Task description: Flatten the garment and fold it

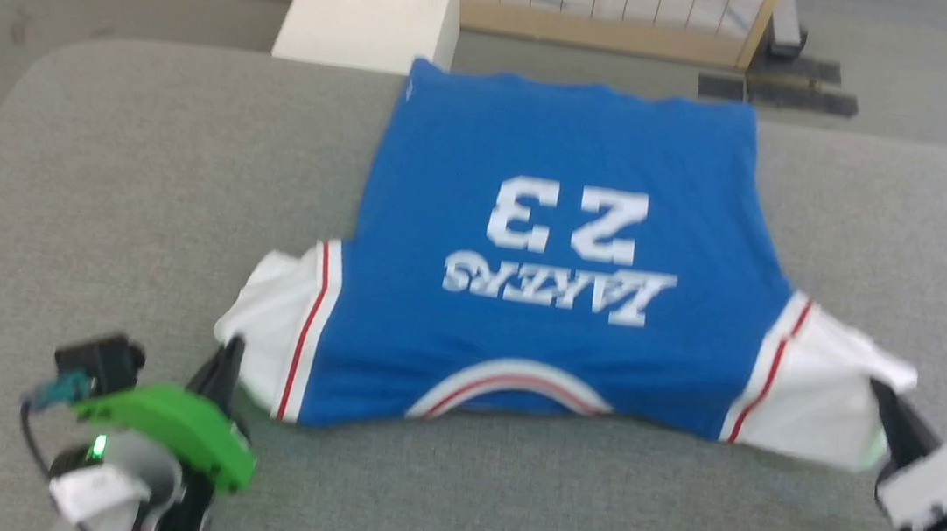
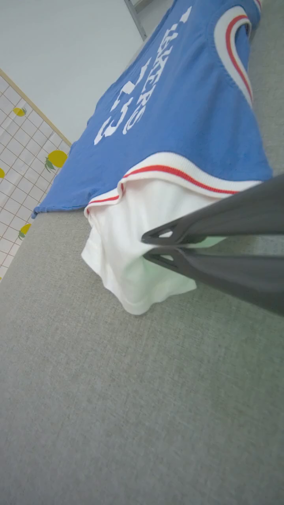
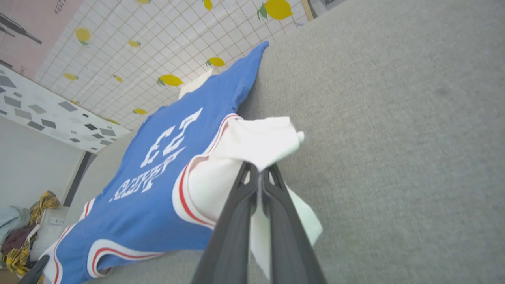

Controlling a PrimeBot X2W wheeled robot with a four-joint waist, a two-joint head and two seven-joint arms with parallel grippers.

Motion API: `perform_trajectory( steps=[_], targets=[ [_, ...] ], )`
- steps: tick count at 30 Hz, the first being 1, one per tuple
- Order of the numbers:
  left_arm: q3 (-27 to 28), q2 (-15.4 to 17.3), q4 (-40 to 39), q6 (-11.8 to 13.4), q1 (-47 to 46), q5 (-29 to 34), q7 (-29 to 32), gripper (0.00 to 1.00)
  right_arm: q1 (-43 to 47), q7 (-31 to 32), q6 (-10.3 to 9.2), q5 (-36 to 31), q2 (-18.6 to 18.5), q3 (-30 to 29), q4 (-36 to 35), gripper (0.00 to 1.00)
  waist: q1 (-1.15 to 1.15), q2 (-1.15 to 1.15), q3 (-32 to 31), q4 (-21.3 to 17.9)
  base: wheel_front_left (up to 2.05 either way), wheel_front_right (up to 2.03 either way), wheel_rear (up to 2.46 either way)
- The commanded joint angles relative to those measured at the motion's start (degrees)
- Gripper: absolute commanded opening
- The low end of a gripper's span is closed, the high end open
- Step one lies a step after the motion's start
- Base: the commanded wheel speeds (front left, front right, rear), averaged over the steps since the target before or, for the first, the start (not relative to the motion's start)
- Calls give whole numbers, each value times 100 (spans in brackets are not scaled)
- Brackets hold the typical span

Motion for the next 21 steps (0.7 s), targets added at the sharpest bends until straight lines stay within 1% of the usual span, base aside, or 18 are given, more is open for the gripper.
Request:
perform_trajectory(
  steps=[1, 3, 5, 8, 10, 13, 16, 18, 21],
  targets=[
    [52, 104, -195, 133, 283, -54, 93, 0, 240, 101, -9, 26, -21, -35, -213, 0, 0, 0, -368, 27, 0, 0, 0],
    [55, 207, -535, 328, 680, -44, 359, 0, 625, 358, -9, -16, -9, -40, -504, 0, 0, 0, -437, 2, 0, 0, 0],
    [-12, 357, -869, 510, 1013, 49, 668, 0, 948, 647, -9, -206, -3, -20, -802, 0, 0, 0, -460, -18, 0, 0, 0],
    [-275, 644, -1305, 758, 1319, 406, 1152, 0, 1240, 1128, -9, -645, 0, 61, -1194, 0, 0, 0, -462, -34, 0, 0, 0],
    [-509, 823, -1441, 854, 1348, 706, 1430, 0, 1319, 1489, -9, -1128, -61, 189, -1372, 0, 0, 0, -426, -42, 0, 0, 0],
    [-794, 912, -1445, 857, 1267, 929, 1736, 0, 1233, 1941, -9, -1799, -152, 536, -1438, 0, 0, 0, -358, -78, 0, 0, 0],
    [-995, 895, -1255, 803, 1128, 1009, 1923, 0, 1048, 2303, -9, -2316, -145, 913, -1155, 0, 0, 0, -281, -97, 0, 0, 0],
    [-1037, 837, -1108, 779, 1052, 988, 1933, 0, 960, 2402, -9, -2519, -128, 1115, -855, 0, 0, 0, -238, -100, 0, 0, 0],
    [-1048, 742, -919, 739, 961, 934, 1843, 0, 907, 2327, -9, -2702, -98, 1275, -328, 0, 0, 0, -195, -88, 0, 0, 0]
  ],
)
